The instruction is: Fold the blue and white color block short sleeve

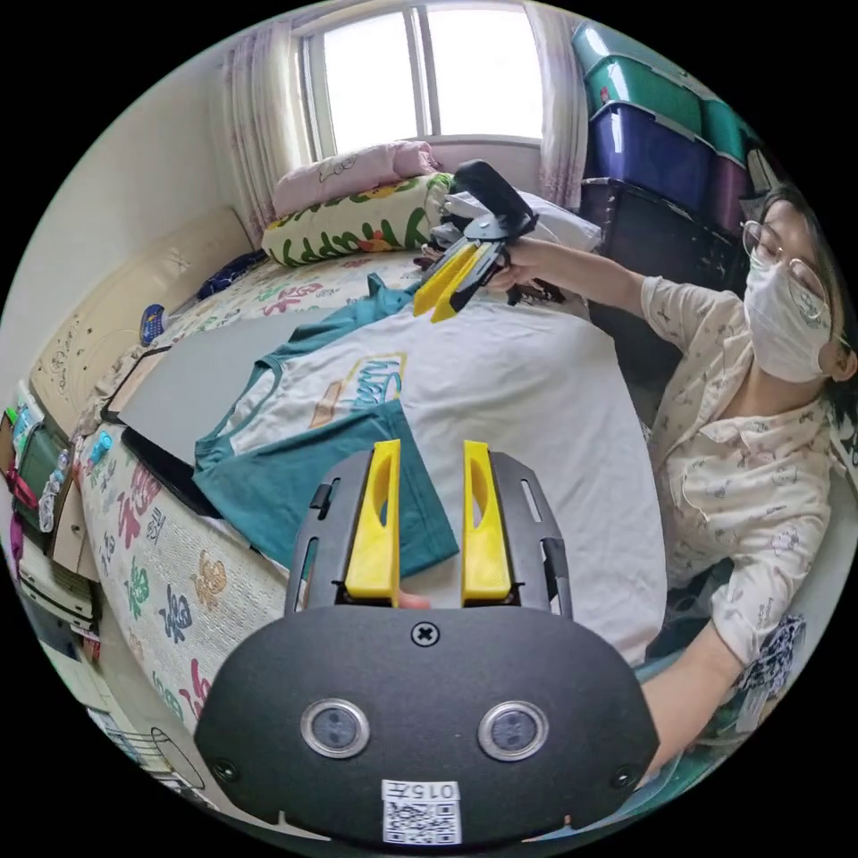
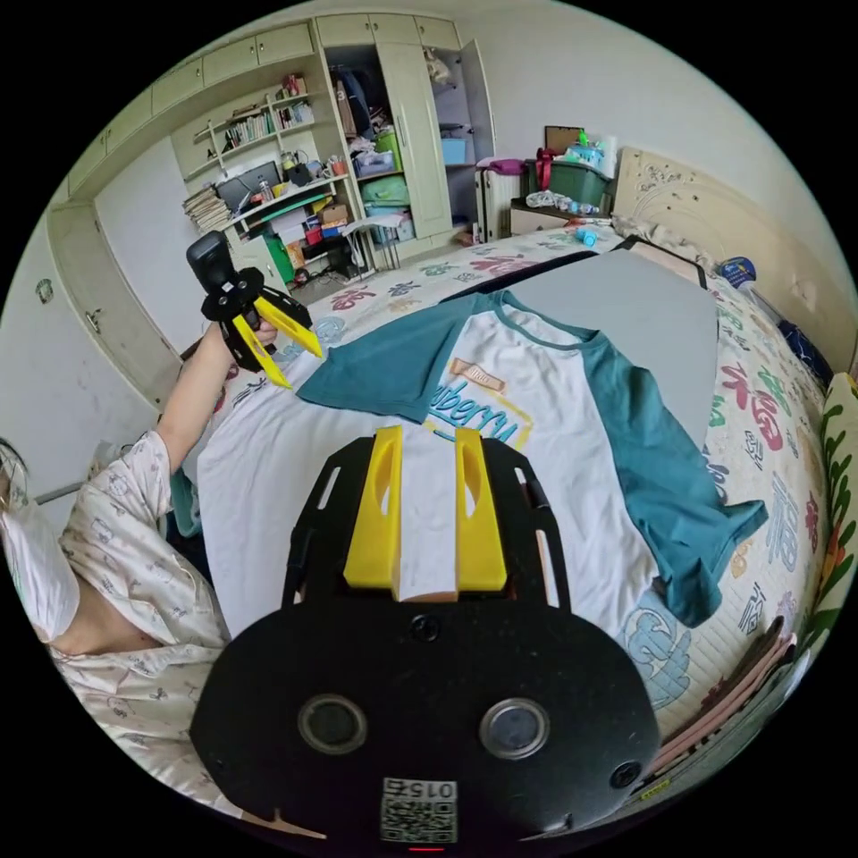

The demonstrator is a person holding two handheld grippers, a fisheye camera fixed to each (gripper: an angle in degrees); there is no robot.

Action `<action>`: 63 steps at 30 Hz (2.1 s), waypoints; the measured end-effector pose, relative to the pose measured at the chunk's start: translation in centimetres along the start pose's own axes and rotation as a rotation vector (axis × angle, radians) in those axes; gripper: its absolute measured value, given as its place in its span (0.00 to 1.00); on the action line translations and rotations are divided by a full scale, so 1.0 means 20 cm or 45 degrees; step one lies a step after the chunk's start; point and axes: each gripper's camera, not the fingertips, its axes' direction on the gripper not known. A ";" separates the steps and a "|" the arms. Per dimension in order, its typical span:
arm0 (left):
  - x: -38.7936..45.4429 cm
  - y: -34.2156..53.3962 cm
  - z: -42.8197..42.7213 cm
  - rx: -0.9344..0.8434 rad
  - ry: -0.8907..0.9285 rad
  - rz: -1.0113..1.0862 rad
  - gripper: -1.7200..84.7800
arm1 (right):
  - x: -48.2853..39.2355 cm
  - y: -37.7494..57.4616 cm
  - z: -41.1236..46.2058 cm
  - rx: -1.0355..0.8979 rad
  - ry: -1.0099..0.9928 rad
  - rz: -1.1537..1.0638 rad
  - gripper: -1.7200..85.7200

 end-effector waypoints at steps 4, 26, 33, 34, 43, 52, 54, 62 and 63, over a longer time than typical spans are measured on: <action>-0.01 0.28 -0.05 0.019 0.015 0.062 0.15 | -0.06 -0.19 0.29 -0.118 0.047 0.038 0.13; -0.07 1.85 -1.90 0.270 -0.825 -0.833 0.02 | -0.65 -1.19 0.93 0.240 0.261 -0.076 0.01; 0.06 2.39 -2.37 0.159 -1.053 -1.071 0.05 | -0.82 -1.37 1.49 0.222 0.087 -0.070 0.11; 0.11 2.45 -2.44 0.160 -1.087 -1.065 0.06 | -0.81 -1.32 1.48 0.224 0.081 -0.076 0.11; 0.31 2.77 -2.71 0.429 -0.989 -0.898 0.09 | -0.65 -0.10 0.64 0.217 0.086 -0.310 0.09; 1.12 2.87 -2.63 0.696 -0.701 -0.930 0.12 | -0.09 1.38 -0.40 0.550 0.455 -0.019 0.09; 1.37 2.88 -2.58 0.733 -0.702 -0.924 0.12 | 0.03 1.55 -0.48 0.591 0.507 0.079 0.09; 1.70 3.10 -2.36 0.535 -0.718 -1.147 0.16 | 0.60 2.00 -0.59 0.616 0.153 0.459 0.12; 1.68 3.14 -2.33 0.525 -0.717 -1.178 0.16 | 0.64 2.03 -0.60 0.625 0.135 0.476 0.12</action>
